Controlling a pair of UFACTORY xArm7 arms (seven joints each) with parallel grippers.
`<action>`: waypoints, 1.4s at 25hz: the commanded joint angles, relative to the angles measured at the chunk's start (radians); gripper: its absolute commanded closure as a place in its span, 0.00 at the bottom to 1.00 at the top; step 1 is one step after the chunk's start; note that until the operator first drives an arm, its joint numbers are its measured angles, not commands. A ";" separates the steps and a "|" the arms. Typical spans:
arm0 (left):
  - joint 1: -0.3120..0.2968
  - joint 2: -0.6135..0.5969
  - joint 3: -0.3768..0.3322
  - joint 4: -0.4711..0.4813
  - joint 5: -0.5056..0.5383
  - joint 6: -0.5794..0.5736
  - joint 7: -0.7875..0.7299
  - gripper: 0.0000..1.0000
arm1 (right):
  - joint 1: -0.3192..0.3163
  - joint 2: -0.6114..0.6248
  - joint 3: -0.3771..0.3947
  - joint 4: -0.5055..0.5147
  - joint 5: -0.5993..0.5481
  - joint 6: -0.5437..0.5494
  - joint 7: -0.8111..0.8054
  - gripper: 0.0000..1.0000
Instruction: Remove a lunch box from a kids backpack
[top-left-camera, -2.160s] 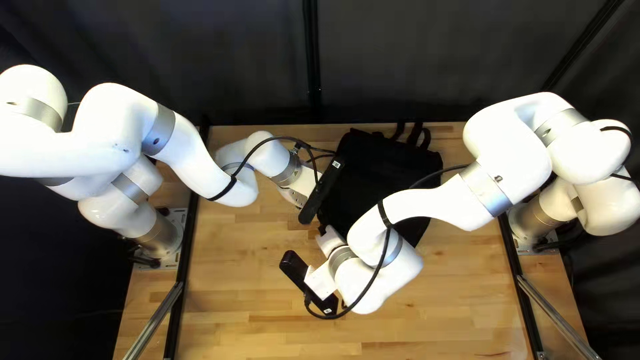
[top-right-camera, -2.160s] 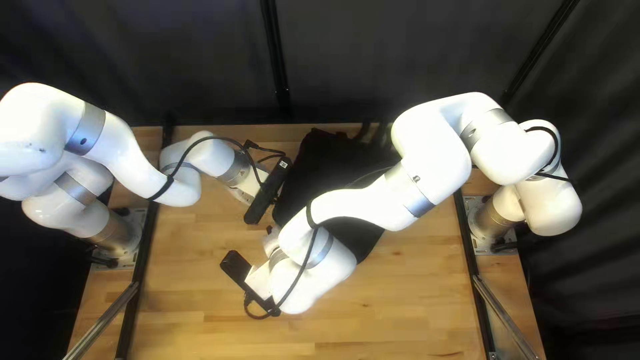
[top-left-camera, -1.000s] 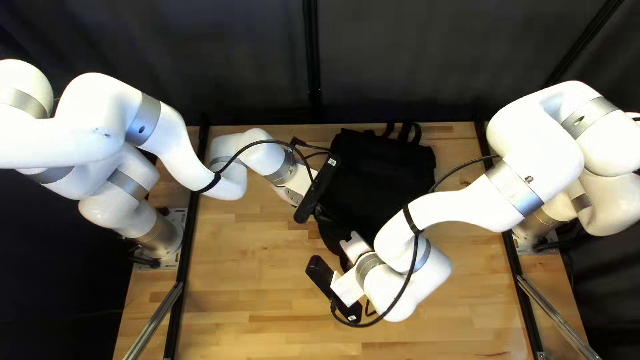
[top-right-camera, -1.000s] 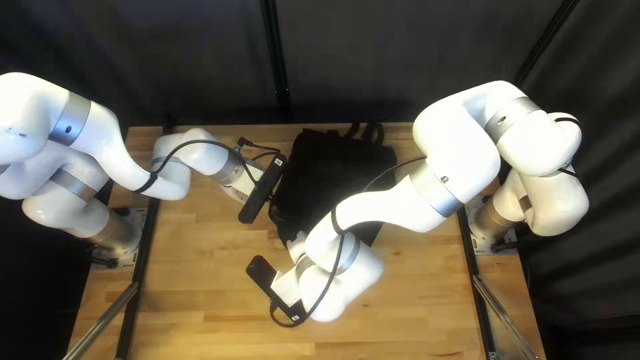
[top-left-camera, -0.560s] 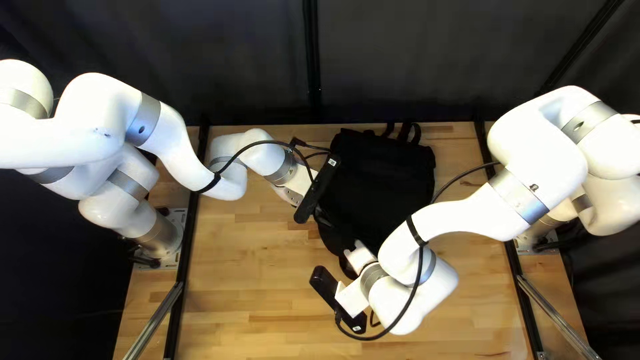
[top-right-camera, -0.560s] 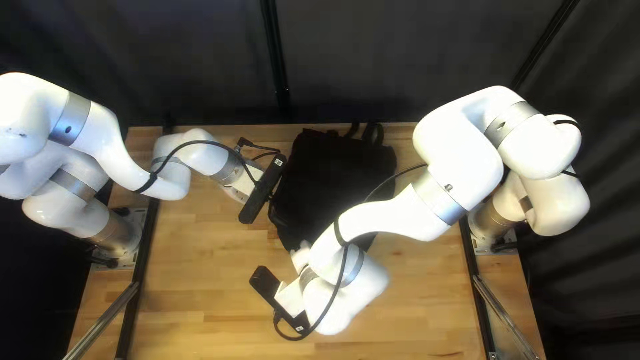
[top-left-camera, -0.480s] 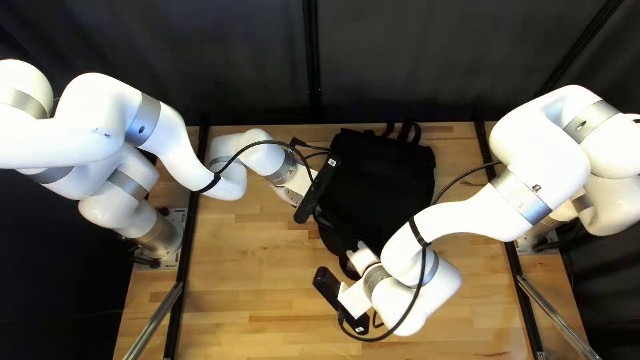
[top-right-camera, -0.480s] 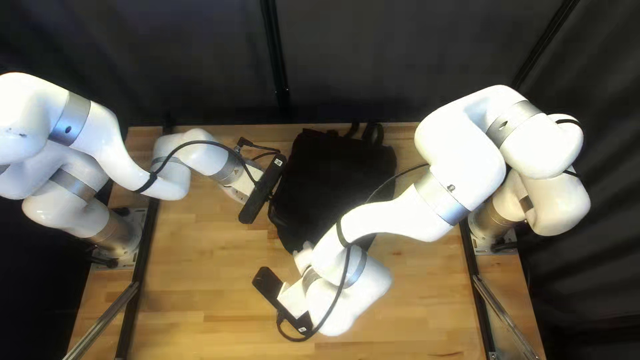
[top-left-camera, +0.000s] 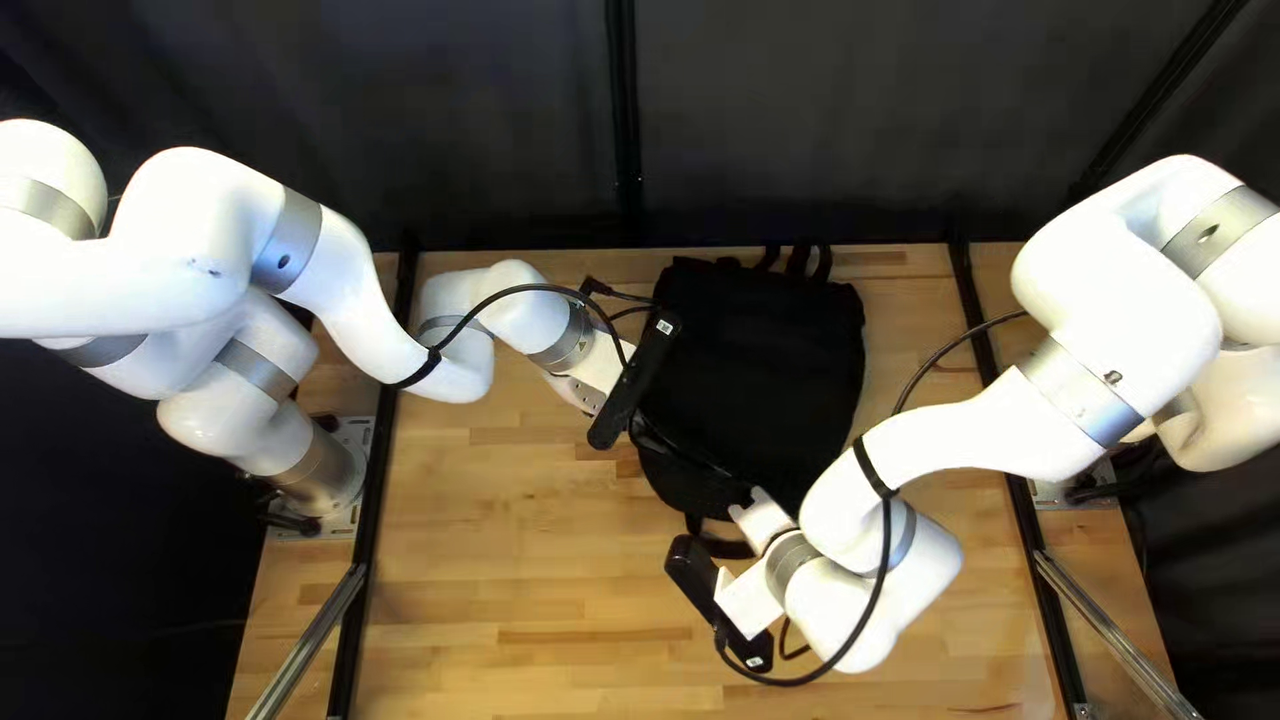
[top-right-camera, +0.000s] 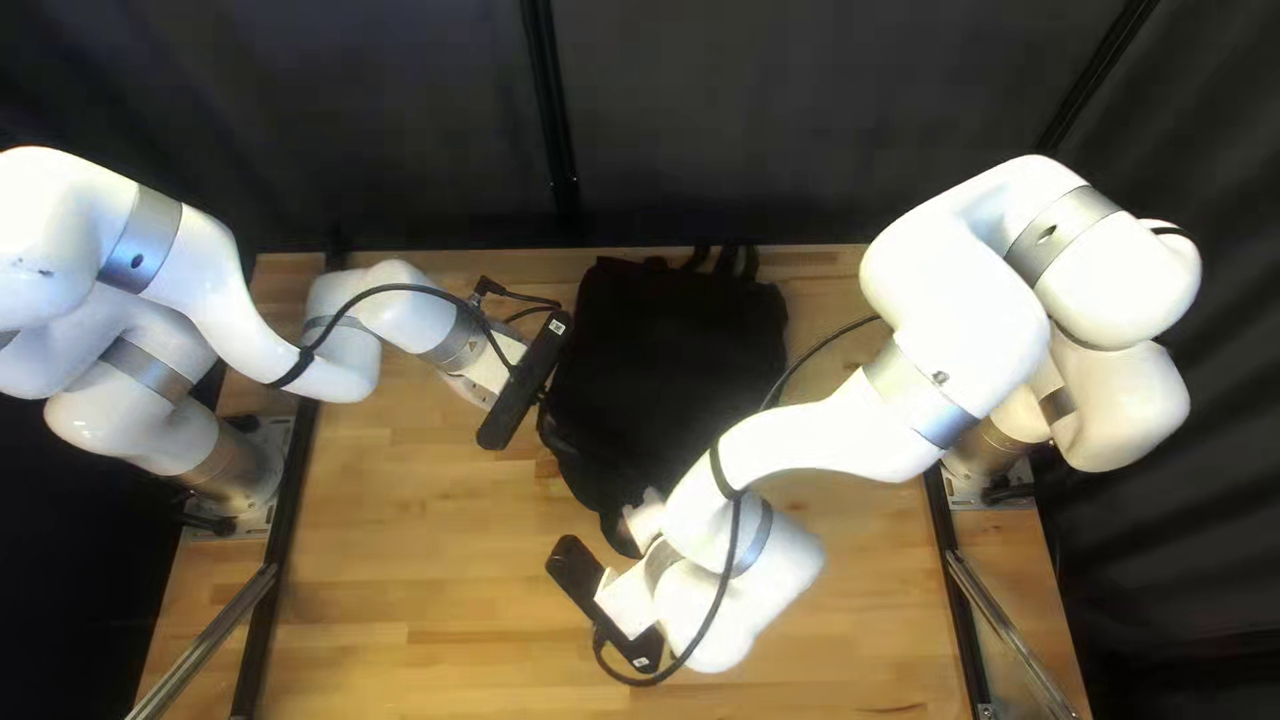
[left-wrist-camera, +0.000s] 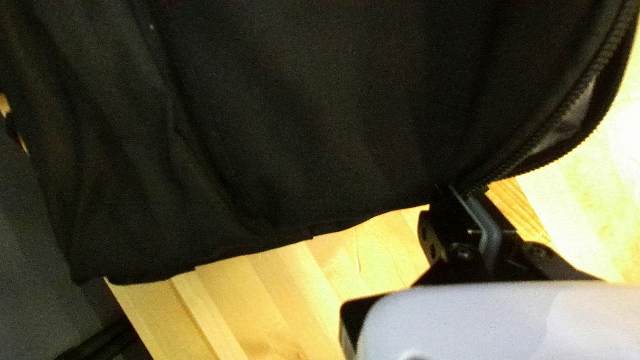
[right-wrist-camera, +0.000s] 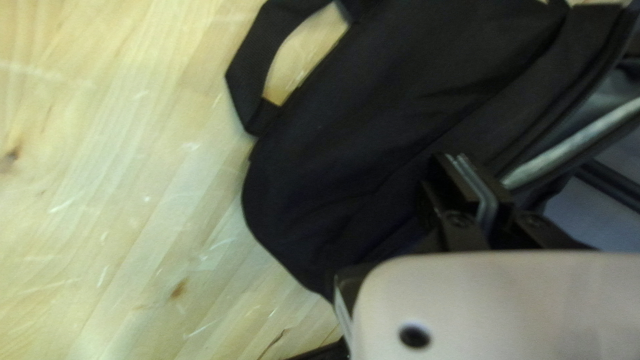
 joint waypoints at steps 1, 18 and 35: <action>0.003 -0.002 -0.004 -0.002 0.007 0.000 -0.007 1.00 | 0.003 -0.015 0.005 -0.016 0.008 0.005 0.007 1.00; 0.006 -0.006 -0.013 0.001 0.018 0.004 -0.014 1.00 | 0.010 -0.075 0.026 -0.113 0.048 -0.021 0.056 1.00; 0.009 -0.004 -0.037 0.026 0.047 0.030 -0.037 1.00 | -0.014 -0.188 0.026 -0.268 0.102 -0.090 0.077 1.00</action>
